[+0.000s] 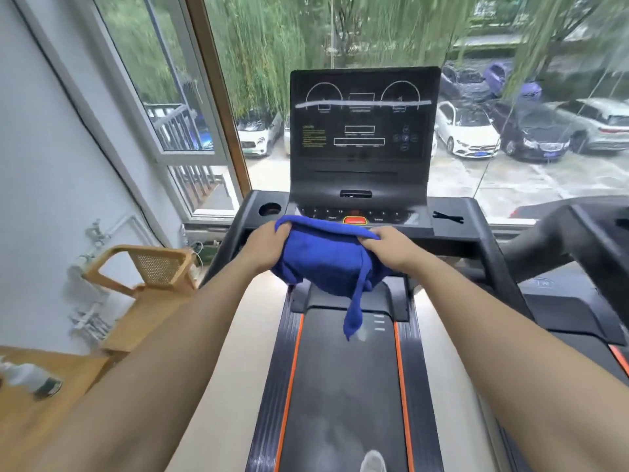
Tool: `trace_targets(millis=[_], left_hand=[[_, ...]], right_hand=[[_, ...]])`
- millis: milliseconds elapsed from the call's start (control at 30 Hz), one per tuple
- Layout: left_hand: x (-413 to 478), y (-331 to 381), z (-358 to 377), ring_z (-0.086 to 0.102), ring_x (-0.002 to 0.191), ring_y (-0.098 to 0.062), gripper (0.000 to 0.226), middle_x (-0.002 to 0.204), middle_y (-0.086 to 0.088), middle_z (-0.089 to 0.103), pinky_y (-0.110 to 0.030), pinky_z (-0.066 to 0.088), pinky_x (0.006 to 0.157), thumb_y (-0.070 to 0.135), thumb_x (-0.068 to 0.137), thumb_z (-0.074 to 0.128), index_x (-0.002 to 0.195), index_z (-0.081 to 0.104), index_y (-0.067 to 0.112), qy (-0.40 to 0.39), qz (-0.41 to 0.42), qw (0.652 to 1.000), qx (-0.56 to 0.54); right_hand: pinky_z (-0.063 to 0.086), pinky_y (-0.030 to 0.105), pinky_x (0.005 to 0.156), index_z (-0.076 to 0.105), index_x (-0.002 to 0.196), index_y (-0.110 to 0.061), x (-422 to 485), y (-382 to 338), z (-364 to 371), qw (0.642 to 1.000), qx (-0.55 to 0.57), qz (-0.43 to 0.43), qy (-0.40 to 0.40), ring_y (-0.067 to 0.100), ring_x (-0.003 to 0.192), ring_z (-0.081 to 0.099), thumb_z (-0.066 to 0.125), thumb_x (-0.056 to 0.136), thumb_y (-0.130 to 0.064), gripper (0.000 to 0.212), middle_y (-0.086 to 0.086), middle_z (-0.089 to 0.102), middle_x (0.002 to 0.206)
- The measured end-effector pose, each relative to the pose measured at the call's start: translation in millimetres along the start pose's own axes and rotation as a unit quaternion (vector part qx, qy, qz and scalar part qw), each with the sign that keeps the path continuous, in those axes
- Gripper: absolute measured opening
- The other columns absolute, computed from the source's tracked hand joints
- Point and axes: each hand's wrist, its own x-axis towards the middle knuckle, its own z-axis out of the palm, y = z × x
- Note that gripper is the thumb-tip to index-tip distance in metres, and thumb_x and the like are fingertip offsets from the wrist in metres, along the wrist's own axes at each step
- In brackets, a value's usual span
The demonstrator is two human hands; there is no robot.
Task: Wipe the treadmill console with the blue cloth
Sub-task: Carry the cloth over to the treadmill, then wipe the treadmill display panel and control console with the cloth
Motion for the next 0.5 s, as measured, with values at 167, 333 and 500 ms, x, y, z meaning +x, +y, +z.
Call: trace_targets(millis=[167, 333, 500], left_hand=[[96, 41, -4, 0.066, 0.099, -0.021, 0.034, 0.103, -0.001, 0.072, -0.032, 0.047, 0.08, 0.045, 0.091, 0.057, 0.109, 0.069, 0.02, -0.007, 0.021, 1.0, -0.012], [193, 49, -2, 0.066, 0.099, -0.019, 0.062, 0.106, -0.003, 0.07, -0.045, 0.051, 0.093, 0.053, 0.059, 0.059, 0.111, 0.064, 0.02, 0.002, -0.023, 0.999, -0.028], [265, 65, -8, 0.062, 0.099, -0.028, 0.062, 0.108, -0.009, 0.064, -0.044, 0.052, 0.09, 0.039, 0.063, 0.058, 0.119, 0.047, 0.016, 0.012, -0.049, 0.996, -0.068]], right_hand=[[0.038, 0.032, 0.065, 0.06, 0.079, 0.001, 97, 1, -53, 0.999, 0.033, -0.008, -0.026, 0.014, 0.066, 0.046, 0.057, 0.094, -0.038, 0.042, 0.0, 0.056, 0.071], [0.047, 0.031, 0.07, 0.072, 0.092, -0.011, 180, -2, -92, 0.997, 0.074, -0.009, -0.012, 0.011, 0.074, 0.062, 0.074, 0.076, -0.049, 0.041, 0.003, 0.075, 0.086], [0.045, 0.032, 0.07, 0.054, 0.086, -0.018, 261, -5, -107, 0.999, 0.039, -0.009, 0.024, 0.012, 0.072, 0.055, 0.079, 0.076, -0.026, 0.028, -0.004, 0.059, 0.079]])
